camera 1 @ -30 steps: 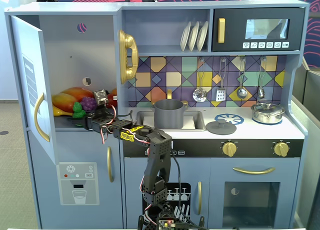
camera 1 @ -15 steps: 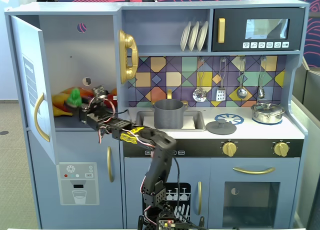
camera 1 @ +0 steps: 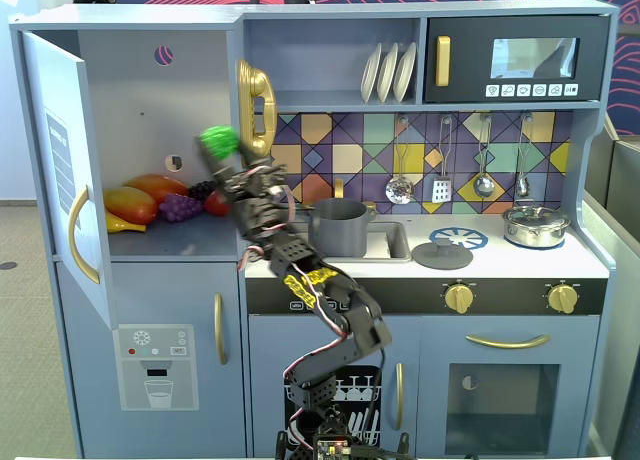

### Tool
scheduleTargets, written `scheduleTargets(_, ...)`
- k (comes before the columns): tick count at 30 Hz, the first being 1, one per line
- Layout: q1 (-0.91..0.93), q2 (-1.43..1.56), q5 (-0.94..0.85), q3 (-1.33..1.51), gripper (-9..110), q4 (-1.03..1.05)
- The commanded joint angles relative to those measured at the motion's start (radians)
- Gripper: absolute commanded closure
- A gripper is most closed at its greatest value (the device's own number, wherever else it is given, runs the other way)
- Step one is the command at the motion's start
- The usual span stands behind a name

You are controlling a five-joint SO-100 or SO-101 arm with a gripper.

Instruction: Pick up the green pineapple from the left cabinet and place it in the gray recipient

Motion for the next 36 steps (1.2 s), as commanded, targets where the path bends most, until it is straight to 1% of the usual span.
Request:
scheduleTargets(1,0.245,0.097,0.106,0.006,102,-0.002)
scheduleTargets(4,0.439,0.100,0.219,0.005,102,0.012)
scheduleTargets(6,0.571,0.089,0.291,-0.006,102,0.069)
scheduleTargets(8,0.676,0.078,0.350,-0.032,102,0.198)
scheduleTargets(11,0.759,0.028,0.379,-0.104,102,0.423)
scheduleTargets(13,0.772,-0.028,0.364,-0.170,102,0.571)
scheduleTargets(19,0.767,-0.204,0.385,-0.287,102,0.815)
scheduleTargets(27,0.724,-0.356,0.314,-0.334,101,0.830)
scheduleTargets(28,0.723,-0.365,0.304,-0.337,98,0.828)
scheduleTargets(31,0.721,-0.371,0.364,-0.342,71,0.813)
scheduleTargets(32,0.721,-0.368,0.367,-0.345,67,0.811)
scheduleTargets(34,0.721,-0.354,0.350,-0.345,66,0.810)
scheduleTargets(36,0.723,-0.321,0.341,-0.342,67,0.819)
